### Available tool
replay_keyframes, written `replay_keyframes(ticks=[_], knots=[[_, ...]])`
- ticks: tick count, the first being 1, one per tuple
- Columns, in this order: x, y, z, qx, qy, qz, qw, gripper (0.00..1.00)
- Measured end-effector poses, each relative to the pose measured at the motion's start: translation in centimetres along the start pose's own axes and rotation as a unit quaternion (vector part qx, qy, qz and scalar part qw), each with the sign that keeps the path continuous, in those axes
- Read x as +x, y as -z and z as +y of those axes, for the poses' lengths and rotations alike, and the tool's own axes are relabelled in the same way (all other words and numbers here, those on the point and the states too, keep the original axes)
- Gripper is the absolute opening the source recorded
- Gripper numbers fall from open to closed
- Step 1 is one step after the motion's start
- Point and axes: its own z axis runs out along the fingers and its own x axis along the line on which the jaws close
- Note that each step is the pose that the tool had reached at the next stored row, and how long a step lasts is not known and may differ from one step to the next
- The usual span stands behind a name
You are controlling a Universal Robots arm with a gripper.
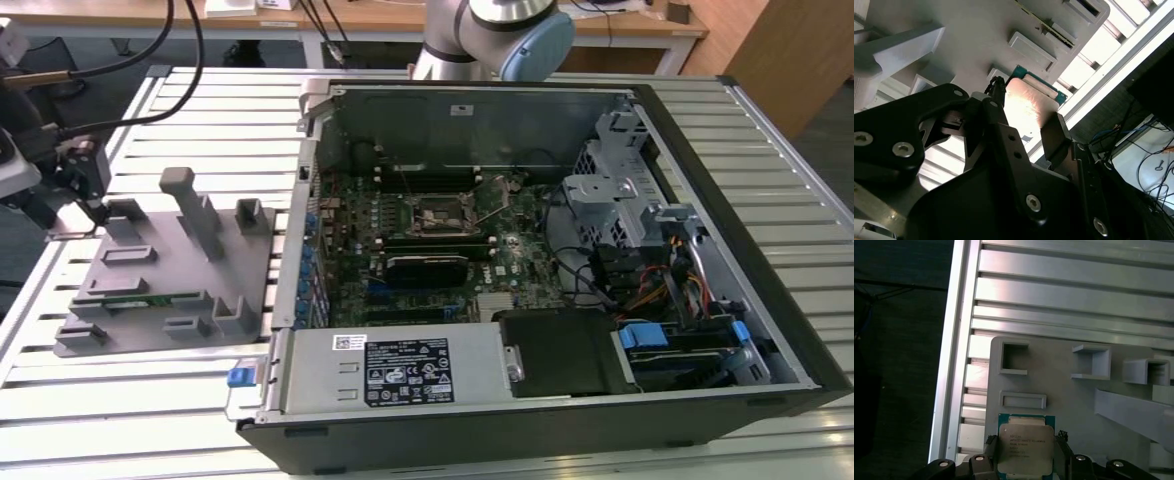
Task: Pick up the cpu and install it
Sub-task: 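Pick up the cpu and move it towards the insertion slot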
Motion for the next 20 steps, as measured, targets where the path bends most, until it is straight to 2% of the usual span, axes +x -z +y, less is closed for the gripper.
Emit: replay_keyframes(ticks=[20], knots=[[-0.01,0.74,0.03,0.0,0.0,-0.0001,1.0,0.53]])
